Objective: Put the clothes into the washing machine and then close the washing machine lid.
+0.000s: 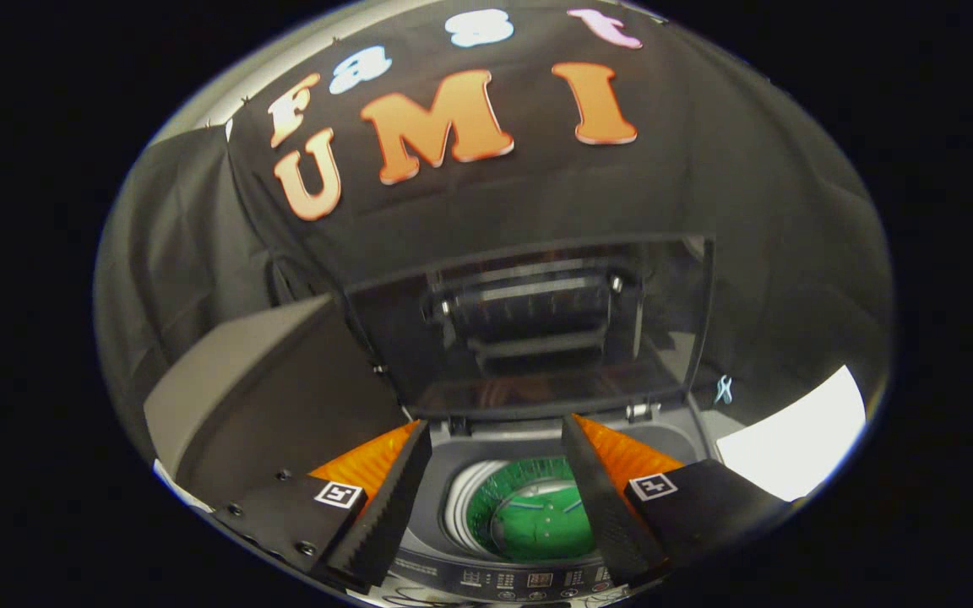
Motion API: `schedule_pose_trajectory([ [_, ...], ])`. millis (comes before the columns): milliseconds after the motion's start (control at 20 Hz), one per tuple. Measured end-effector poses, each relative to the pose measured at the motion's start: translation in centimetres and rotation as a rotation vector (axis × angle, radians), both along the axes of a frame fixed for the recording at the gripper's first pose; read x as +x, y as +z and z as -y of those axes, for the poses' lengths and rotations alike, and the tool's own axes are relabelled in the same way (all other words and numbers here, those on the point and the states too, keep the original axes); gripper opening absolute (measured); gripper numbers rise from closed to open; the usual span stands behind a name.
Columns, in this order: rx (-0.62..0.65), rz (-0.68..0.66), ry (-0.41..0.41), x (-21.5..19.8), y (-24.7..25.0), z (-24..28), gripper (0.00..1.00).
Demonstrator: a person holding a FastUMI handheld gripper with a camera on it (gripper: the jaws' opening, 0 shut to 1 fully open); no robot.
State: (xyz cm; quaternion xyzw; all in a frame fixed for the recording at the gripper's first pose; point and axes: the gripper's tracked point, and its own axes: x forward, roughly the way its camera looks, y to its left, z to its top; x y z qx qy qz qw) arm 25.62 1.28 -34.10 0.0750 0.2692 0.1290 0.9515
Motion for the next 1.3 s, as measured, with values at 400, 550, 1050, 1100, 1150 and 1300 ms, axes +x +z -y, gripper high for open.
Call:
schedule_pose_trajectory([
  [400,0.010,0.216,0.029,4.6,15.3,0.1,0.98],
  [550,-0.007,0.237,0.024,8.5,17.4,-0.5,0.98],
  [1050,-0.035,0.040,-0.028,20.3,9.2,-1.8,0.99],
  [1100,-0.050,0.021,-0.037,21.1,8.0,-1.5,0.99],
  [1150,-0.068,0.005,-0.046,21.8,7.2,-1.2,0.99],
  [1300,-0.105,-0.033,-0.056,22.8,5.3,-0.7,0.99],
])
